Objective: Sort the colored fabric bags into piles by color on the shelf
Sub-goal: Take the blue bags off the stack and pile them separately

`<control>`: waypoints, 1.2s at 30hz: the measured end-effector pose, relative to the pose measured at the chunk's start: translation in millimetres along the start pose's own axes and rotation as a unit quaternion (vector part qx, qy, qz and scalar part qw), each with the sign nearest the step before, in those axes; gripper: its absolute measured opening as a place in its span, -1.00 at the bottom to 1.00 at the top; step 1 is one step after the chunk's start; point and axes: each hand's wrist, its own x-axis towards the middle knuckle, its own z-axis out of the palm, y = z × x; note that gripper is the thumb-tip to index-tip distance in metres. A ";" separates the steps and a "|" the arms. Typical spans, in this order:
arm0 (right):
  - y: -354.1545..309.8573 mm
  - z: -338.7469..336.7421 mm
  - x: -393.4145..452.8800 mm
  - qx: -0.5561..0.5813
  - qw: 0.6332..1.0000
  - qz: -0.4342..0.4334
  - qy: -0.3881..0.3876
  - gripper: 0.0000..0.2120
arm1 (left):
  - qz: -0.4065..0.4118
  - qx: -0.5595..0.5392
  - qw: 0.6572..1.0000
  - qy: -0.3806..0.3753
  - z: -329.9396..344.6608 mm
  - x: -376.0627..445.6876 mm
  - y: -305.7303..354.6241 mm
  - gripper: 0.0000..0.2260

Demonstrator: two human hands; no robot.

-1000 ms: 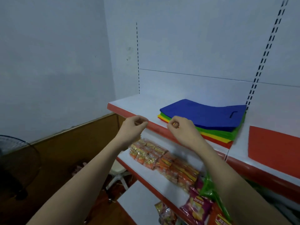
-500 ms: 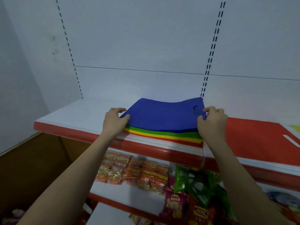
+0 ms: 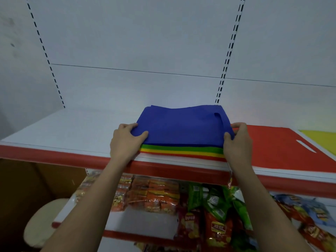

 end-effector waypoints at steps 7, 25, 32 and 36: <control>0.0 -1.4 0.3 -0.062 0.997 -0.054 0.012 -0.79 | -0.011 -0.022 0.999 -0.032 -2.1 3.0 1.0 -0.68; -59.5 -49.2 9.6 0.032 0.998 -0.045 -0.017 -0.69 | -0.011 -0.223 0.962 -0.158 -49.3 32.6 57.7 -0.79; -53.7 -108.0 -12.0 0.043 0.999 0.021 0.014 -0.60 | 0.015 -0.291 0.919 -0.266 -28.3 5.8 93.1 -0.61; -39.5 -141.7 -26.5 0.042 0.997 0.048 0.046 -0.63 | 0.039 -0.306 0.909 -0.279 -8.7 -13.6 117.2 -0.61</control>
